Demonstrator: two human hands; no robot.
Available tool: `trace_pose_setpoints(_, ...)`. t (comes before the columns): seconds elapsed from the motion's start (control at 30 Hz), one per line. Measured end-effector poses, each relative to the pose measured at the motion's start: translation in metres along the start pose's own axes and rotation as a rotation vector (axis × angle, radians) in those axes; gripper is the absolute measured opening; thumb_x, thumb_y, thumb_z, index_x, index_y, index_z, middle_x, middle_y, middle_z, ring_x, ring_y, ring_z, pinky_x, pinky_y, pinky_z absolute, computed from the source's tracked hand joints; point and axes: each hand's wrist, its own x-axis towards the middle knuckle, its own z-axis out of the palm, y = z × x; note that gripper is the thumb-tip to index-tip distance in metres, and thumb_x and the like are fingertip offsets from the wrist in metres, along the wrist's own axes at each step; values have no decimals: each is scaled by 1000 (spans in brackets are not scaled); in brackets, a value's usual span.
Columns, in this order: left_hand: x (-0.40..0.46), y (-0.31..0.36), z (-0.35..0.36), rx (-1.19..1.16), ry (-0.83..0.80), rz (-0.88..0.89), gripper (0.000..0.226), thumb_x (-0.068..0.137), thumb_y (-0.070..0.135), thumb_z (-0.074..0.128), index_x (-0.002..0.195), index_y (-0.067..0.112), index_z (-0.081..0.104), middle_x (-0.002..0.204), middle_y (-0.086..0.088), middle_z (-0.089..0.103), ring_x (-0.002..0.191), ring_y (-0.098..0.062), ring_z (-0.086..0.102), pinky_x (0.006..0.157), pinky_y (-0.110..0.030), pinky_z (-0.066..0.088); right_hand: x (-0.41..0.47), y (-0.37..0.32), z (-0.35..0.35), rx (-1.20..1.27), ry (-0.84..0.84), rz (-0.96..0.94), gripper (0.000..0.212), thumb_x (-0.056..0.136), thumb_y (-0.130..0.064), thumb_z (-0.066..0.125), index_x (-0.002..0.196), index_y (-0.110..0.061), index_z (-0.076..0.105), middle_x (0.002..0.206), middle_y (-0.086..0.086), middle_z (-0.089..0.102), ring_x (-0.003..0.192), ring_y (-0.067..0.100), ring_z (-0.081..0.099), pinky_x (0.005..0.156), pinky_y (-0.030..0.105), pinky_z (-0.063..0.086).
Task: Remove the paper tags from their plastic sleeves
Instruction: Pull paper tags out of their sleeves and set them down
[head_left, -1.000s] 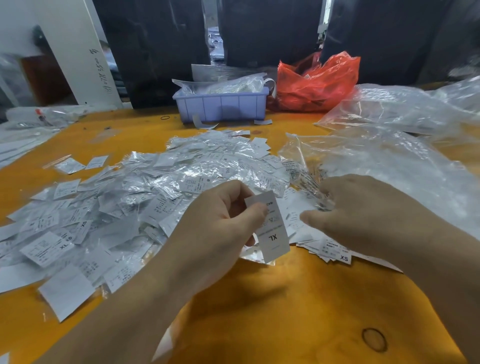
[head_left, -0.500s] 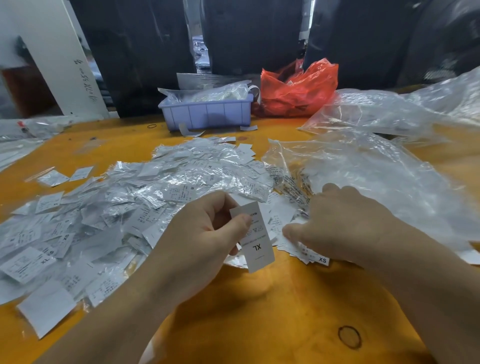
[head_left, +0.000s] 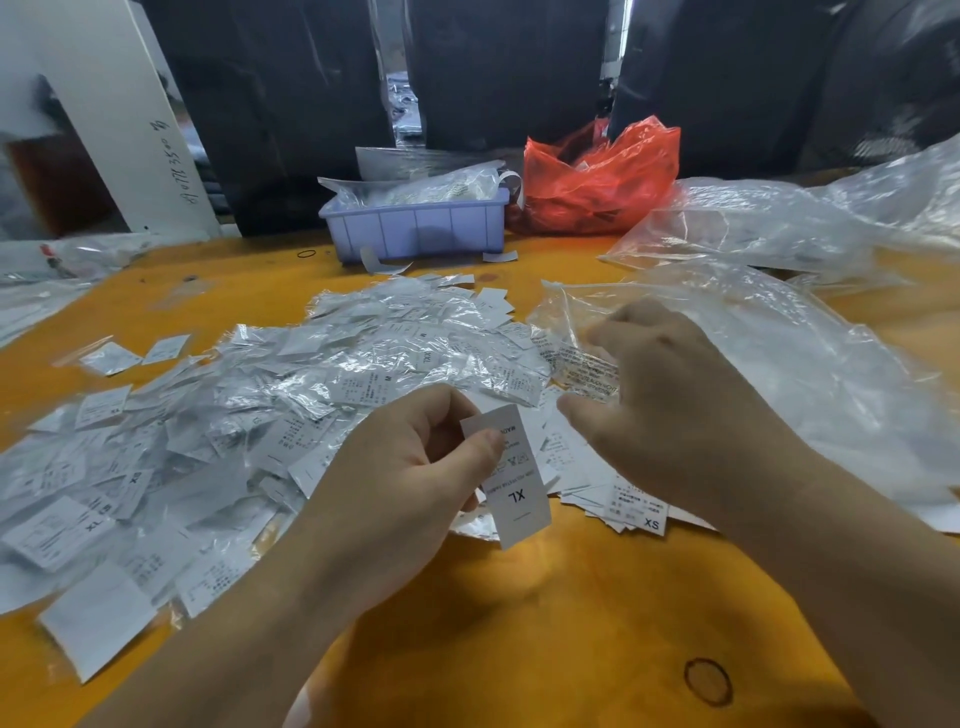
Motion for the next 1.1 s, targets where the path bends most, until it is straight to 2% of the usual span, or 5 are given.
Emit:
trace_pose_setpoints(0.17, 0, 1, -2, 33, 22, 10, 20, 93, 32, 60, 79, 20, 62, 62, 11, 68, 53, -3, 57, 54, -16, 46, -4, -11, -3, 439, 258, -153, 26, 84, 1, 68, 105, -13, 73, 97, -7, 68, 81, 6, 62, 74, 20, 54)
trace_pose_setpoints(0.5, 0, 3, -3, 12, 45, 26, 9, 87, 34, 61, 82, 26, 61, 66, 0, 66, 57, -5, 59, 51, -21, 47, 0, -12, 5, 1403, -185, 230, 54, 53, 0, 78, 104, -11, 66, 96, 11, 64, 74, 22, 68, 64, 29, 56)
trace_pose_setpoints(0.73, -1, 6, -6, -5, 52, 57, 17, 93, 26, 54, 93, 42, 60, 68, -1, 62, 58, -24, 49, 54, -32, 42, -2, -17, 8, 1452, -240, 250, 57, 43, -2, 76, 99, -13, 69, 88, 8, 56, 66, 20, 61, 58, 26, 53)
trace_pose_setpoints(0.87, -1, 8, -6, -41, 28, 23, 23, 79, 30, 47, 83, 32, 70, 59, 13, 58, 51, -4, 46, 48, -13, 37, -5, -19, 10, 1424, -235, 208, 59, 38, -10, 82, 96, -16, 71, 83, 6, 56, 61, 16, 59, 56, 26, 52)
trace_pose_setpoints(1.1, -2, 12, -6, -95, -24, 43, 19, 85, 37, 57, 79, 23, 69, 63, 9, 59, 54, -2, 49, 52, -12, 40, -6, -17, 10, 1327, -213, 160, 56, 38, -22, 87, 93, -21, 74, 83, 4, 56, 63, 15, 57, 59, 26, 51)
